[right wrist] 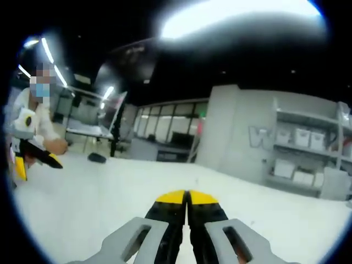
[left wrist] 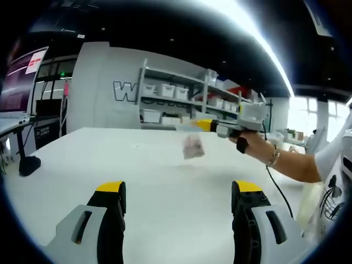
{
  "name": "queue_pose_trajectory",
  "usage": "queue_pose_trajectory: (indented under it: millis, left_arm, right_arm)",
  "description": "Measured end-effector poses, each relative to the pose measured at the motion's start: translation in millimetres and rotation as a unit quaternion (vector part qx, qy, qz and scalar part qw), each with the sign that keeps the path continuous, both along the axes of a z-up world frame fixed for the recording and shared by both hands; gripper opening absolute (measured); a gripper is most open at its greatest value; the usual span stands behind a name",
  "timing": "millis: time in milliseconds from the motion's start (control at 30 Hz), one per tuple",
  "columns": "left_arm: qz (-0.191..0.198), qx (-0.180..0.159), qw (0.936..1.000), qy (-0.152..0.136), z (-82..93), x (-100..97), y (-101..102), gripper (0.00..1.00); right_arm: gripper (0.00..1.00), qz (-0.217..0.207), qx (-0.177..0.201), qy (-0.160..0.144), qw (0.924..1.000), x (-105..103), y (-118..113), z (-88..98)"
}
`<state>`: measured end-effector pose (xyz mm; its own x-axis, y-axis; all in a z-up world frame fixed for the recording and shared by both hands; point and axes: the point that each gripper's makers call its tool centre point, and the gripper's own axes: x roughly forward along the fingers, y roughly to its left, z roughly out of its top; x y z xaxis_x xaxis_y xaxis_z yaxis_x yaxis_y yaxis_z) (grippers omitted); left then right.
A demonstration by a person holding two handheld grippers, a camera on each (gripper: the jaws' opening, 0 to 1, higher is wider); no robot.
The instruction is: Open the resealable bag by pulling the two sides of the seal apart until the entire bag opening is separated and visibly accessible.
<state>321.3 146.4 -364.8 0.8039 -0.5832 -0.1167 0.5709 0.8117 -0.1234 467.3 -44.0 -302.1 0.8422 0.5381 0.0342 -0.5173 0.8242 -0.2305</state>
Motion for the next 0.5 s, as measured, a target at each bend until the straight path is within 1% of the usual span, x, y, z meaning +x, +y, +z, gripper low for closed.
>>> queue_pose_trajectory:
  millis: [300, 500]
  left_arm:
    - [0.0, -0.001, 1.0, 0.0, -0.7, -0.5, -0.2, 0.78]
    - [0.0, -0.002, 1.0, -0.002, 0.4, -1.1, -0.7, 0.78]
  right_arm:
    - [0.0, 0.005, -0.002, -0.001, 1.0, -15.1, -1.8, -0.2]
    - [0.0, 0.009, 0.004, 0.0, 0.9999, -24.2, -2.6, 1.6]
